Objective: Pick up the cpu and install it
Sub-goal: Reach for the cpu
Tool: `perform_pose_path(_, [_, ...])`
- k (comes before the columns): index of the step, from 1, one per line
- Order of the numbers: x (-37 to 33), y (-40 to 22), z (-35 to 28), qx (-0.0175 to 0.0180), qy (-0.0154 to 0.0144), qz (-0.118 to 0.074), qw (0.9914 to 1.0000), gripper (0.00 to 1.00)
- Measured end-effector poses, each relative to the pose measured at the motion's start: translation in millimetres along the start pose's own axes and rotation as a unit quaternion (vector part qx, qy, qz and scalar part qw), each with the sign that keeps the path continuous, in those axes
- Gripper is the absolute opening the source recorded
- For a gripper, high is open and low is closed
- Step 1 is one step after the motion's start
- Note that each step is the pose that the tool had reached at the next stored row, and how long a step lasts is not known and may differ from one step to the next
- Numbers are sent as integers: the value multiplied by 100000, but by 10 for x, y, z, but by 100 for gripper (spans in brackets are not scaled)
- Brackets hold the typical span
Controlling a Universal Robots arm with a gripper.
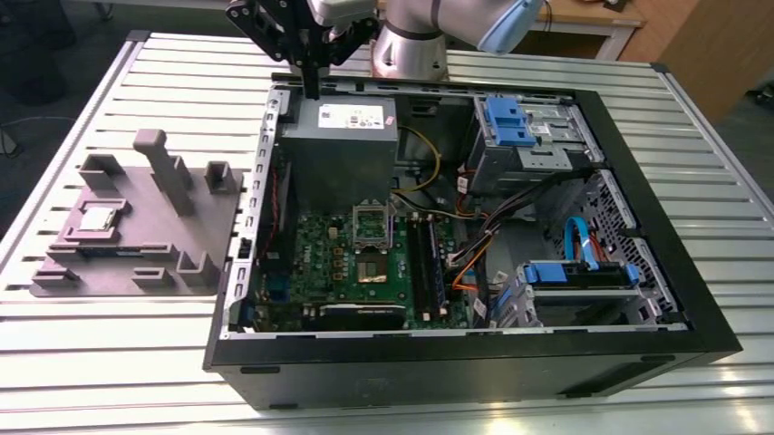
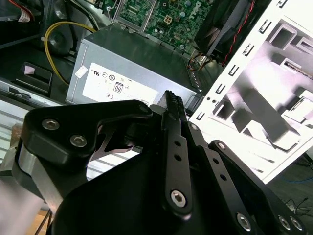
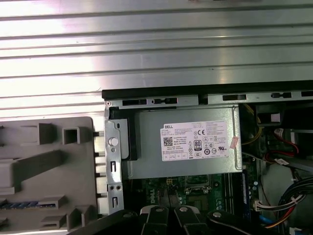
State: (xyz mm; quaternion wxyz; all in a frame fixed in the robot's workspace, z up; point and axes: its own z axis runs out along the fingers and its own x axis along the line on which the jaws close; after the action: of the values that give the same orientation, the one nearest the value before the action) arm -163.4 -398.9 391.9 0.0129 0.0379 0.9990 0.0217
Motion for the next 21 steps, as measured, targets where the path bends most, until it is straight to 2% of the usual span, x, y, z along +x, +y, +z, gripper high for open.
perform_pose_path(15, [37,-3,1,-2,0,-2,100000,11])
perform_pose_path(17, [115,-9,14,1,4,-2,100000,11])
perform_pose_path(21, [118,-10,16,-3,0,-2,100000,11])
